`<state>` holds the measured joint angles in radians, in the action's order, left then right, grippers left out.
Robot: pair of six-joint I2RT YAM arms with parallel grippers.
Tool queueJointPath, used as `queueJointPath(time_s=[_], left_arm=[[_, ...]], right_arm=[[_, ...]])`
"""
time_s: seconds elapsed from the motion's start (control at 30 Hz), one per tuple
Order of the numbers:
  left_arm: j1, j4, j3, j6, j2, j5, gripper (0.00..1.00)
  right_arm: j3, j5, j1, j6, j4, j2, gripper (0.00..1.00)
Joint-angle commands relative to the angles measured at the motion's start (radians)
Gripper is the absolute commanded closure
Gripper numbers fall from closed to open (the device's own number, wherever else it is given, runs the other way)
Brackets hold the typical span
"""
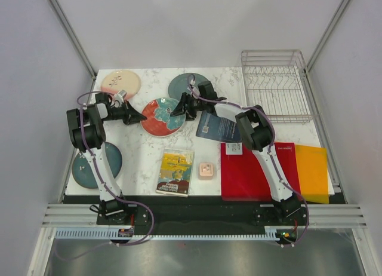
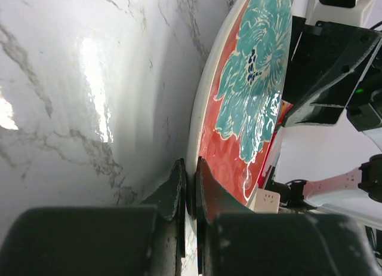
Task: Load the plates into the dish rack
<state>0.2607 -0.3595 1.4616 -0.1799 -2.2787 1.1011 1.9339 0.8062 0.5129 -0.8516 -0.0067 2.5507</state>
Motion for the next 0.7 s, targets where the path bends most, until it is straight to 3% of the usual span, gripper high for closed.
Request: queueJointPath(time_s=[0.0, 0.13, 0.17, 0.23, 0.3, 0.43, 0.47, 0.67], left_arm=[[-0.067, -0.036, 0.017, -0.004, -0.015, 0.21, 0.98], [-0.067, -0.036, 0.011, -0.01, -0.002, 0.175, 0.96], [-0.066, -0.036, 0.008, -0.013, 0.007, 0.161, 0.92], [-0.063, -0.041, 0.005, -0.016, 0.022, 0.117, 0.77], [-0.058, -0.062, 0.002, -0.001, 0.045, 0.086, 0.62], [-0.051, -0.107, 0.005, 0.057, 0.094, -0.001, 0.46], [-0.045, -0.117, 0.011, 0.066, 0.111, -0.024, 0.33], [-0.018, -0.141, 0.042, 0.099, 0.313, -0.182, 0.26]], right_arm=[[-0.029, 0.037, 0.056, -0.024, 0.089, 0.032, 0.42], [-0.032, 0.039, 0.059, -0.02, 0.096, 0.023, 0.57], [-0.035, 0.039, 0.058, -0.018, 0.094, 0.019, 0.6], [-0.041, 0.047, 0.055, -0.01, 0.091, -0.004, 0.77], [-0.052, 0.048, 0.047, 0.012, 0.077, -0.038, 0.99], [-0.035, 0.056, 0.026, 0.098, -0.028, -0.098, 1.0], [-0.014, 0.059, 0.022, 0.15, -0.056, -0.127, 1.0], [0.072, -0.005, -0.045, 0.359, -0.28, -0.269, 1.0]])
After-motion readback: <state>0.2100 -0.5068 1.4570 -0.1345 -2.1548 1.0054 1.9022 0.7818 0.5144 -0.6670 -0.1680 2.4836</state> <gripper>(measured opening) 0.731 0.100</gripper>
